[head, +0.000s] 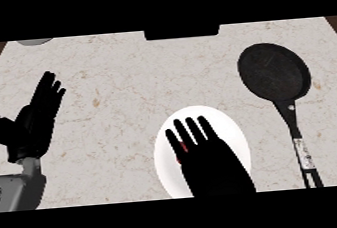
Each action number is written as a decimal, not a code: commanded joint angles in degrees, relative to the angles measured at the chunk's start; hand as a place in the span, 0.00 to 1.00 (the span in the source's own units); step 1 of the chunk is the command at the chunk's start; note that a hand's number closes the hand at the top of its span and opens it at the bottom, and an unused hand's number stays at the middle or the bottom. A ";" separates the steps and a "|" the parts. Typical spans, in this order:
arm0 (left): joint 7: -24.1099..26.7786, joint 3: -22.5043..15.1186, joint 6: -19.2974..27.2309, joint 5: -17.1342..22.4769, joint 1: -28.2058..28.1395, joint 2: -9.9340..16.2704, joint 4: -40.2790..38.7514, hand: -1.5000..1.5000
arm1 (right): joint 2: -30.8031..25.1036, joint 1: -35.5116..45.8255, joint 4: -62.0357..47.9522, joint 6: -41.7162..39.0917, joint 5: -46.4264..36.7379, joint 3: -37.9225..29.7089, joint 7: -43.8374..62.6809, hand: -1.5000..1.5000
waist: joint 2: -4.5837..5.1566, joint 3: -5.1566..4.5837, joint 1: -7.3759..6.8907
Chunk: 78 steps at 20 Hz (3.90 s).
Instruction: Pick the bell pepper from the plate and place it in the pan
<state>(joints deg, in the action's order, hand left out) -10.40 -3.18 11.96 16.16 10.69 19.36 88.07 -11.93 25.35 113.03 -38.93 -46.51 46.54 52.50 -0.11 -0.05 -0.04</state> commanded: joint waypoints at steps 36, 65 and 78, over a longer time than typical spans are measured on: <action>-2.41 3.77 -3.58 -7.44 -0.29 -6.89 3.10 0.50 | 11.91 4.25 -37.89 13.78 -13.08 -6.97 -13.11 0.00 | 0.21 0.06 -0.52; -3.30 6.40 -6.87 -8.54 -0.97 -8.32 2.81 0.50 | 11.94 11.75 -46.64 34.84 -8.12 -13.11 -5.54 1.00 | 0.17 0.06 -0.88; -4.54 10.17 -8.54 -6.61 0.48 -5.88 2.12 0.50 | 9.83 23.87 -23.42 18.37 -20.68 -18.20 5.93 1.00 | -0.06 0.04 0.20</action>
<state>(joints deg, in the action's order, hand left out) -13.94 4.98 4.43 8.34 10.05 12.01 90.67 -2.01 47.68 84.76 -14.93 -65.80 31.08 55.31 -0.30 -0.03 0.16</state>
